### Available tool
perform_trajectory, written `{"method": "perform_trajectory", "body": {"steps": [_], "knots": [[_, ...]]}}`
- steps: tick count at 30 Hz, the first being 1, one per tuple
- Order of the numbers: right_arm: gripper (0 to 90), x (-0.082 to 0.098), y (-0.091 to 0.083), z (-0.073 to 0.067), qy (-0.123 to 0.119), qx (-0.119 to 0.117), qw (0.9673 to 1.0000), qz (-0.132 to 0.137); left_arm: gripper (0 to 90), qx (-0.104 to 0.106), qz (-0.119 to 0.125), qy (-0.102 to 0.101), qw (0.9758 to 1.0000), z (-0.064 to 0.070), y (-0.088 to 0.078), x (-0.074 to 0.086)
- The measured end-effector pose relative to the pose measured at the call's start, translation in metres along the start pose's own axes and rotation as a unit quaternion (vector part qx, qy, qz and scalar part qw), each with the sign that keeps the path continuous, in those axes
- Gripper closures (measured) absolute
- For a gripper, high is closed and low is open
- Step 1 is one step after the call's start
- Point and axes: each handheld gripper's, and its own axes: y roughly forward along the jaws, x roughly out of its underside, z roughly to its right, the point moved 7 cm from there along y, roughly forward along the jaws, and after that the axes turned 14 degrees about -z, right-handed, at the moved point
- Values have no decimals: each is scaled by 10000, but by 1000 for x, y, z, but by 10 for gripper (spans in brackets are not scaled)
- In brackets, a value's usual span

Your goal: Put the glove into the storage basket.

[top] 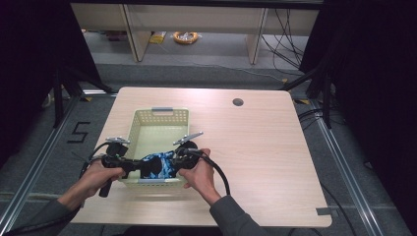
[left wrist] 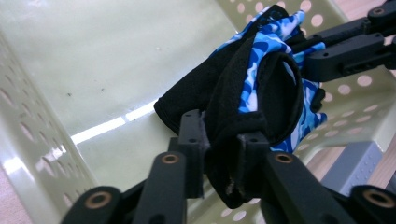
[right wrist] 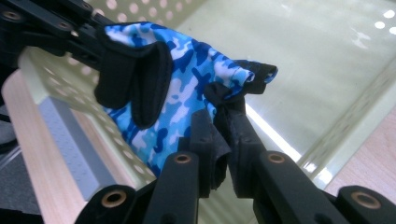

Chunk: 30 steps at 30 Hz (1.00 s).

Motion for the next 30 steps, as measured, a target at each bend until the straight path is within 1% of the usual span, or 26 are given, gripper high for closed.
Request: {"method": "perform_trajectory", "body": {"steps": [1,2,3,4,5,6,7,8,9,10,11,12,13,14,16,18,19,20,21,22,23,25,26,27,28,30], "knots": [[826,-1,2,2,-135,60,9999,55,725,4,58,-5,10000,0,0,-1],[825,0,2,1,-39,62,10000,-22,695,-20,66,7,10000,0,0,-2],[826,1,2,2,-32,95,9999,-42,680,-72,-130,163,9998,-2,-2,0],[826,0,2,2,-101,75,9999,-6,665,-82,-125,145,9998,-2,-2,-1],[825,0,2,2,-71,29,10000,-6,644,-141,-213,184,9995,-3,-4,0],[825,0,1,2,-54,43,10000,2,621,-149,-171,101,9997,-2,-4,0],[824,-1,2,3,-89,64,9999,48,592,-203,-164,67,9996,-4,-6,0],[822,0,1,3,9,67,10000,-12,569,-265,-171,77,9995,-5,-7,0],[821,2,1,4,121,101,9998,-94,576,-299,-91,-2,9995,-4,-7,0],[821,2,1,9,71,238,9996,-153,575,-239,-125,55,9996,-3,-9,1],[821,1,0,6,-44,43,10000,-58,565,-257,-70,-1,9996,-1,-10,1],[821,2,0,6,77,87,9999,-87,543,-260,-131,87,9995,-1,-13,3],[821,2,0,7,8,119,9999,-50,525,-236,-87,50,9997,1,-15,2],[820,3,-1,6,44,104,9999,-82,517,-268,-71,67,9996,1,-16,2],[817,3,0,7,41,108,9999,-104,505,-313,114,-19,9994,4,-18,-1],[816,3,-1,6,30,120,9999,-106,476,-266,89,55,9996,6,-22,-2],[816,3,-1,6,27,112,9999,-106,470,-278,123,41,9995,8,-23,-2],[816,3,-1,6,37,108,9999,-116,453,-254,199,-53,9995,11,-23,-4],[817,3,-1,6,34,136,9998,-144,423,-289,177,-30,9994,12,-24,-4],[816,3,0,7,-14,167,9998,-146,397,-329,211,-61,9992,13,-25,-5],[815,3,-1,8,-63,149,9996,-211,381,-332,238,-75,9991,15,-26,-6],[814,2,-1,8,-90,113,9998,-140,366,-302,331,-85,9990,18,-30,-8],[814,3,-1,8,98,180,9995,-241,359,-307,344,-87,9989,19,-32,-8],[814,2,-1,7,46,157,9997,-158,350,-338,286,-54,9990,19,-34,-7],[813,1,-1,8,-80,144,9998,-94,341,-304,309,-85,9990,19,-35,-8],[813,0,0,9,-97,176,9998,-83,345,-384,259,-44,9989,17,-36,-6]]}}
